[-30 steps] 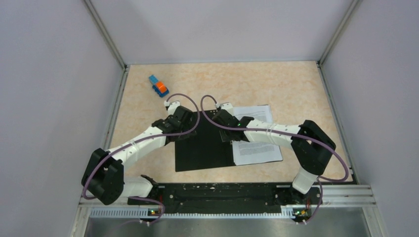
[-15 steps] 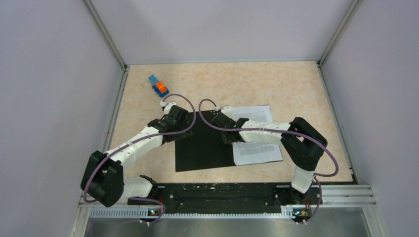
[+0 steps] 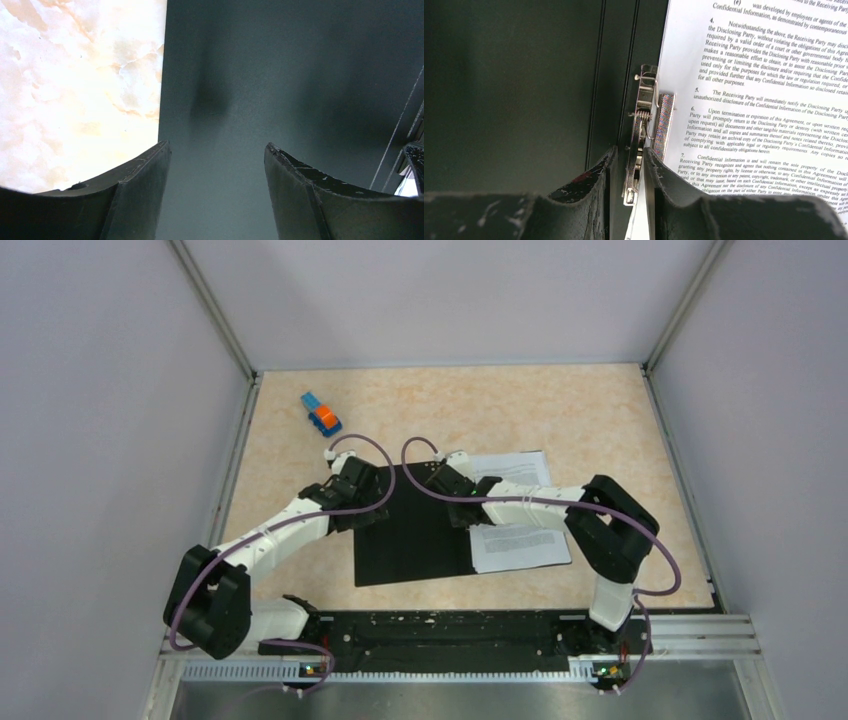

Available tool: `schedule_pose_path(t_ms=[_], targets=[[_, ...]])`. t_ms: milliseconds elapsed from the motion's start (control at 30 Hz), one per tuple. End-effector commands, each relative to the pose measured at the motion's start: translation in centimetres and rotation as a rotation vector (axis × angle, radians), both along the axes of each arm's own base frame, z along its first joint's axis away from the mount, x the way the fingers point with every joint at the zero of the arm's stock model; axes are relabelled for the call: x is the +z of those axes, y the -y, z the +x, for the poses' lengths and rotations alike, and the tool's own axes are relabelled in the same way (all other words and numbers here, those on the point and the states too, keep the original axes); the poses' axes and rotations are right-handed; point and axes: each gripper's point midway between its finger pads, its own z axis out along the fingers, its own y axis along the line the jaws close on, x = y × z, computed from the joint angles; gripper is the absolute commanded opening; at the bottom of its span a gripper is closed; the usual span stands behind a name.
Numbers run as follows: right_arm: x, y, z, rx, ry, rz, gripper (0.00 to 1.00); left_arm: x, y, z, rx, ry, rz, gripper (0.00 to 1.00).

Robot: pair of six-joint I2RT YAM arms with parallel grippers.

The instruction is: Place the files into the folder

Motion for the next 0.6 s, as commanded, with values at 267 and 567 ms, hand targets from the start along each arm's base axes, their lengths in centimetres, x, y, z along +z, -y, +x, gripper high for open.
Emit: schedule_pose_path(t_ms=[267,567], targets=[[1.5,-1.2,3.3,-0.034,0.064,0.037,0.25,0.3,0.2,0.4,0.007,0.030,-0.029,0.73],[-0.5,-1.0,3.0,-0.043,0.024,0.007,0.17,0.2,-0.1,0.4,0.019,0.031,-0.021,0.73]])
